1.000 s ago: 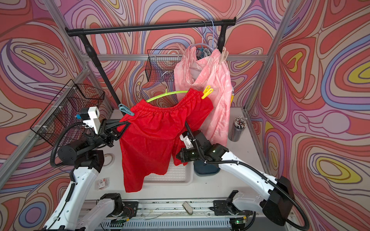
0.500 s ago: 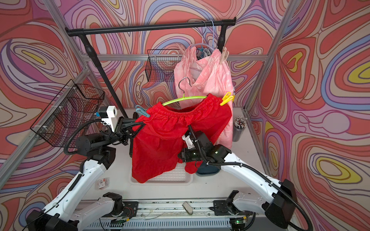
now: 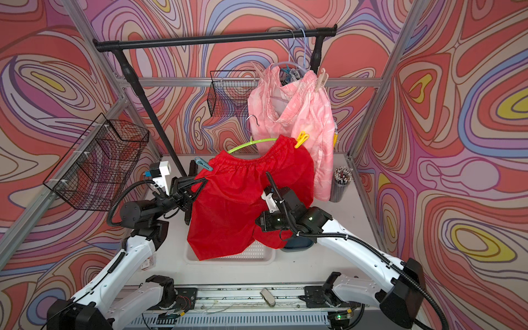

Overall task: Remove the clothespins securing shorts to the hanger
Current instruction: Adjust the shorts in the basket.

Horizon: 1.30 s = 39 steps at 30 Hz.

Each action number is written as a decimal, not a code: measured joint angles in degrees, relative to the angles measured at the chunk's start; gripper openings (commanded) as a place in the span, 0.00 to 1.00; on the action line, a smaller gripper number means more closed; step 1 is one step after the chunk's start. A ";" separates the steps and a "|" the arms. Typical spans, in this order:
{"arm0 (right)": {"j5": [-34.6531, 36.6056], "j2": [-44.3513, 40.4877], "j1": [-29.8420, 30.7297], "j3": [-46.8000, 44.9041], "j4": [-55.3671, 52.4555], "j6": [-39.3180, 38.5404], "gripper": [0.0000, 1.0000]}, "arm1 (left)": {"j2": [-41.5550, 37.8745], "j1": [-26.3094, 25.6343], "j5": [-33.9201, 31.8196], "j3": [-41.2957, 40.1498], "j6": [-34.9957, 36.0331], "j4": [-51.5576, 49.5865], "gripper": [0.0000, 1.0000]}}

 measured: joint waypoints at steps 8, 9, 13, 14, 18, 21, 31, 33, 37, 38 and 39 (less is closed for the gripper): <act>-0.61 1.18 0.00 2.49 0.09 -0.52 0.09 | -12.09 8.68 3.08 1.07 -1.31 -7.56 0.00; -0.63 1.27 0.00 2.60 0.09 -0.61 0.08 | -12.96 8.70 3.89 1.53 -1.09 -8.92 0.00; -0.09 1.40 0.02 3.37 -0.66 -0.90 0.05 | -15.61 8.79 6.27 2.67 -0.22 -13.79 0.00; 0.35 1.31 0.02 3.50 -0.85 -0.96 0.03 | -16.22 8.98 6.64 2.71 0.28 -15.19 0.00; 5.33 0.39 0.04 4.48 -3.80 -0.92 0.00 | -19.08 9.77 7.54 3.43 3.87 -23.63 0.00; 11.23 -0.52 0.04 6.56 -7.72 -1.16 0.00 | -20.35 10.03 7.98 6.12 8.22 -32.26 0.00; 25.62 0.87 -1.03 12.11 -13.70 -5.46 0.00 | -17.94 11.30 12.81 18.32 21.99 -57.66 0.00; 26.97 2.10 -3.58 12.68 -13.97 -6.47 0.00 | -17.46 11.63 12.96 21.51 26.03 -64.46 0.00; 27.10 3.58 -11.72 12.59 -14.10 -8.31 0.00 | -17.31 12.15 13.55 25.55 31.21 -72.61 0.00; 26.86 3.85 -13.86 12.50 -14.03 -8.83 0.00 | -17.29 12.28 13.73 26.14 32.06 -74.07 0.00; 26.60 4.13 -15.30 12.35 -13.86 -9.33 0.00 | -17.25 12.41 13.97 26.69 32.74 -75.58 0.00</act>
